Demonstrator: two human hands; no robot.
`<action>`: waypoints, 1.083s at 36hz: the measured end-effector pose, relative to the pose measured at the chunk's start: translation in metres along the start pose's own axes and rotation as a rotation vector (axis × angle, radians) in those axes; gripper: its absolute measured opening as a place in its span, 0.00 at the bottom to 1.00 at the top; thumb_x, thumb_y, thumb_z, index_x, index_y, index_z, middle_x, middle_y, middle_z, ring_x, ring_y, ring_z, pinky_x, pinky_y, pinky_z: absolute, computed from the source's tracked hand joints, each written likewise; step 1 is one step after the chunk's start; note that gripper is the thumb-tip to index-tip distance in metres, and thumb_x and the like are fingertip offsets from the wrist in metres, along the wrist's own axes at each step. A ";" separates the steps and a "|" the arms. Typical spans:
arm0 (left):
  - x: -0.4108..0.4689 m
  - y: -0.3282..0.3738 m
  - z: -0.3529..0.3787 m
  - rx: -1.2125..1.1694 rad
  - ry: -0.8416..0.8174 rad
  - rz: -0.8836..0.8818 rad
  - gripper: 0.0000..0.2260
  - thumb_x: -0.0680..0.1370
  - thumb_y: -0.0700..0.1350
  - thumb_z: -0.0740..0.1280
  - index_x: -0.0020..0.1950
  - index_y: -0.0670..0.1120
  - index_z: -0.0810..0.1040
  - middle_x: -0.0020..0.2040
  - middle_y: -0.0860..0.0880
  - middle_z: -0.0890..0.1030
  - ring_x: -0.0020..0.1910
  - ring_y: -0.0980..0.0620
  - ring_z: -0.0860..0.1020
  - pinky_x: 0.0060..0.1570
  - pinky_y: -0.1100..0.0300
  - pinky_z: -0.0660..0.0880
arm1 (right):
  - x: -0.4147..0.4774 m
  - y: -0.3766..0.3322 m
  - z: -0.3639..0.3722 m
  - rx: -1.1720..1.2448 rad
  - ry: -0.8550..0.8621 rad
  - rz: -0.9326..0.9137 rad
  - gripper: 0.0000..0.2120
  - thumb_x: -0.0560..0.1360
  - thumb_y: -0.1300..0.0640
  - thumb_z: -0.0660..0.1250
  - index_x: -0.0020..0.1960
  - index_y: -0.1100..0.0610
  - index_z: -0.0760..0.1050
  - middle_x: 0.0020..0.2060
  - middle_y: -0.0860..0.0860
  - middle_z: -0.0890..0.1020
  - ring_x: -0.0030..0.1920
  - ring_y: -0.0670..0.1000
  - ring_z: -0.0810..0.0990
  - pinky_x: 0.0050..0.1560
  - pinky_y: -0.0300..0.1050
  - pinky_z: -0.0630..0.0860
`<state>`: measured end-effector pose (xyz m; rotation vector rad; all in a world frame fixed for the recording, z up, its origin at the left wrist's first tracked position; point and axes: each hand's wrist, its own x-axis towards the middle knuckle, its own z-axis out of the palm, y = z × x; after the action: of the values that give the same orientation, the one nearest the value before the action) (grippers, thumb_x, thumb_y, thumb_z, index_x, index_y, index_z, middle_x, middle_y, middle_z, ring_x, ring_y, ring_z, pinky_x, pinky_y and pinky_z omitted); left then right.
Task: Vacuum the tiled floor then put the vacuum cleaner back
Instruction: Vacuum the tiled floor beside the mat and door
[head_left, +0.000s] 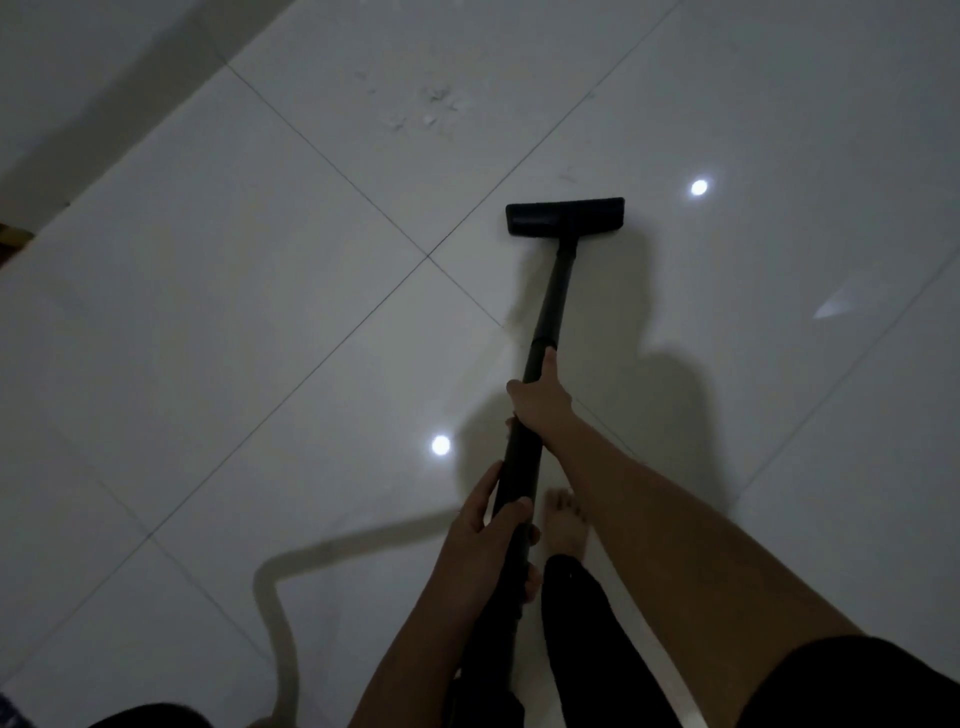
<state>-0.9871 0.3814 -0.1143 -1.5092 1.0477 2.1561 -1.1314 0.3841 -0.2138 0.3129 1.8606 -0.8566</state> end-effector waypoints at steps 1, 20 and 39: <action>0.006 0.007 0.006 -0.011 0.003 0.007 0.23 0.79 0.44 0.63 0.72 0.58 0.64 0.38 0.42 0.78 0.24 0.48 0.73 0.25 0.61 0.70 | 0.006 -0.009 -0.006 -0.014 -0.009 0.000 0.37 0.78 0.61 0.57 0.77 0.42 0.39 0.54 0.61 0.75 0.34 0.53 0.77 0.34 0.45 0.78; 0.098 0.137 0.021 -0.113 -0.060 0.041 0.21 0.79 0.44 0.63 0.70 0.55 0.65 0.38 0.41 0.78 0.23 0.48 0.73 0.24 0.61 0.70 | 0.098 -0.152 -0.030 -0.227 0.028 -0.012 0.39 0.78 0.59 0.60 0.77 0.43 0.38 0.58 0.63 0.75 0.39 0.56 0.80 0.50 0.54 0.80; 0.105 0.218 0.068 -0.330 -0.118 0.027 0.21 0.83 0.43 0.52 0.75 0.40 0.57 0.56 0.30 0.76 0.27 0.59 0.72 0.38 0.67 0.73 | 0.137 -0.224 -0.051 -0.464 -0.085 -0.087 0.38 0.78 0.61 0.58 0.77 0.45 0.37 0.59 0.63 0.73 0.32 0.53 0.78 0.31 0.42 0.76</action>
<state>-1.2095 0.2644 -0.1121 -1.4817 0.7021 2.4979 -1.3545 0.2370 -0.2295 -0.0937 1.9385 -0.4644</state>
